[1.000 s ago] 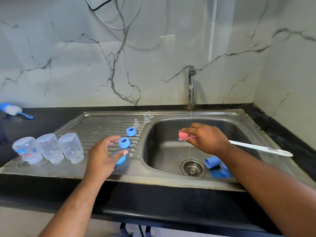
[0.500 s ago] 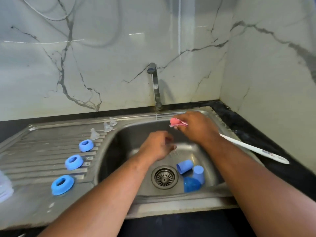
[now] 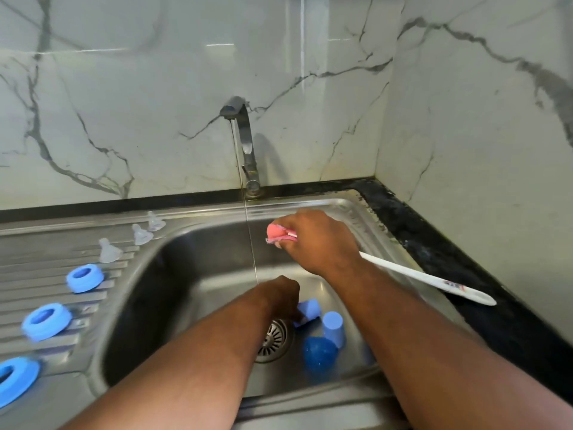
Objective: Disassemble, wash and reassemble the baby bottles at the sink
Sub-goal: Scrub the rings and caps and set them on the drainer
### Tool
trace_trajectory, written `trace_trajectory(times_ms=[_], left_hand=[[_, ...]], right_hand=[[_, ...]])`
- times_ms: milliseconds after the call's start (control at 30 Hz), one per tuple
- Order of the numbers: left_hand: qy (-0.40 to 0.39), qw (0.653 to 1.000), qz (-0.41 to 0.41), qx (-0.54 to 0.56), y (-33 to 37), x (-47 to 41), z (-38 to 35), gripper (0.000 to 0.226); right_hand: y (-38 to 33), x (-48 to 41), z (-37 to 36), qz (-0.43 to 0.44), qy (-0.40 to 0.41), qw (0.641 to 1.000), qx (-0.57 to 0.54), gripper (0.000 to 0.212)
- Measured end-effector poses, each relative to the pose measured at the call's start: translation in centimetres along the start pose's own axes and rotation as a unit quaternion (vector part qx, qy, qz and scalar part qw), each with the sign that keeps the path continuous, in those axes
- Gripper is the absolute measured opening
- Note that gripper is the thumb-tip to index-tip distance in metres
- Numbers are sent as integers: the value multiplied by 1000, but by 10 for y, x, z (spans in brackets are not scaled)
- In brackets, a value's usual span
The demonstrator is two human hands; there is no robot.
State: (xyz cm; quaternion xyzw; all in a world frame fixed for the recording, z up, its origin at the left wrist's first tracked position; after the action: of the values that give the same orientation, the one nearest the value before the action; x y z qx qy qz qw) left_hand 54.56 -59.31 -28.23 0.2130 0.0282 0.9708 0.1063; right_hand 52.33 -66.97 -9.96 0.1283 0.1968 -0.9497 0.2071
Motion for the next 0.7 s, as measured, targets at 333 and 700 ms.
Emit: trace_trajectory(times_ms=[333, 700], left_hand=[[231, 915, 110, 313, -108, 39, 34, 37], [303, 785, 28, 540, -117, 44, 37, 45]], right_hand=[[11, 2, 10, -50, 11, 999, 2, 26], [15, -1, 2, -67, -12, 998, 5, 36]])
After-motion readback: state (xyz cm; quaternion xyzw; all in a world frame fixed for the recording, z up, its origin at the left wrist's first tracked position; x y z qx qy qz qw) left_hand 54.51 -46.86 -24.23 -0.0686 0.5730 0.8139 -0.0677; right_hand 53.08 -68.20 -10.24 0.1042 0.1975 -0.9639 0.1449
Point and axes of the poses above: each hand's wrist, its own x-axis away from the middle knuckle, its own z-axis out of the back of the hand, y = z × x, the point moved 9 cm from there along -x, towards the middle knuckle, and after that the axes turned 9 degrees about -z, right-handed, at the moved point
